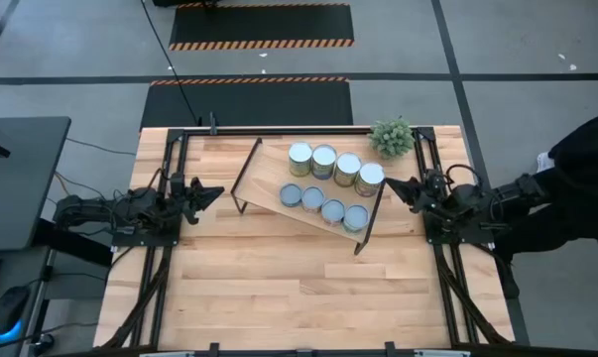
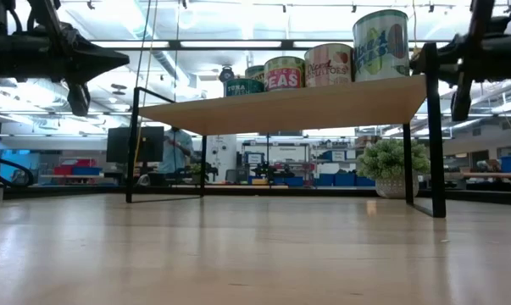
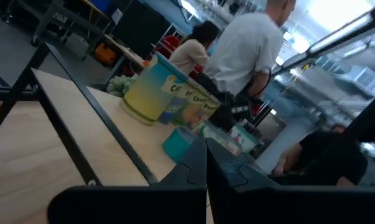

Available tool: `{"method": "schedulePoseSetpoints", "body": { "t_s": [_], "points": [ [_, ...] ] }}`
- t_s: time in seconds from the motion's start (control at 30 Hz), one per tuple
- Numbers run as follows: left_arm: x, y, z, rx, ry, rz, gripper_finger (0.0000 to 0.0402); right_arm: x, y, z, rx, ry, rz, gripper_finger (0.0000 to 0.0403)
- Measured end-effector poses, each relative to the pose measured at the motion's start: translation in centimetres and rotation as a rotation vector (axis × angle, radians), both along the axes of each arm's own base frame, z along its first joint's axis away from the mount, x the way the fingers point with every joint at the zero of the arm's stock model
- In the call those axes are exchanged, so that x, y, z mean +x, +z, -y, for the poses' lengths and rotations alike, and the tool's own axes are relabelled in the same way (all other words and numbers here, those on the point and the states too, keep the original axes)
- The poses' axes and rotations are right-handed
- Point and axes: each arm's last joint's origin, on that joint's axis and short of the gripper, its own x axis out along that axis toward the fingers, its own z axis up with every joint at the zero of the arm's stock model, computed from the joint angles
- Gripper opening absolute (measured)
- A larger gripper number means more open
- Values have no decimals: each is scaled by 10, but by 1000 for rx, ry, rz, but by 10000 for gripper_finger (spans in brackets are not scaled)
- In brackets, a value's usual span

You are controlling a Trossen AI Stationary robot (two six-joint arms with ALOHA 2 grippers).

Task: Pick and place cans onto a shelf
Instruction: Return to Home Position

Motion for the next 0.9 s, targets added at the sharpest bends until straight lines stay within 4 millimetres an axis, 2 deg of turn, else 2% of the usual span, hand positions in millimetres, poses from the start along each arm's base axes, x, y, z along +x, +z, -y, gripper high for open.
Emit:
{"method": "schedulePoseSetpoints", "body": {
  "t_s": [0.17, 0.37, 0.5, 0.73, 0.9],
  "points": [
    [1, -1, -3, 7, -16, -10, 1, 1, -2, 10, 38, -87, 1, 7],
    [0, -1, -9, 7, -4, -6, 0, 1, 0, 20, 30, -93, 33, 4],
    [-1, 3, -11, -17, 9, 51, 0, 2, 0, 23, 7, -38, 34, 4],
    [-1, 1, -12, -22, 37, 24, 0, 1, -1, 28, -7, -74, 18, 4],
    [-1, 0, -12, -26, 44, 20, 11, 1, -5, 30, -24, -153, -41, 19]
  ]
}}
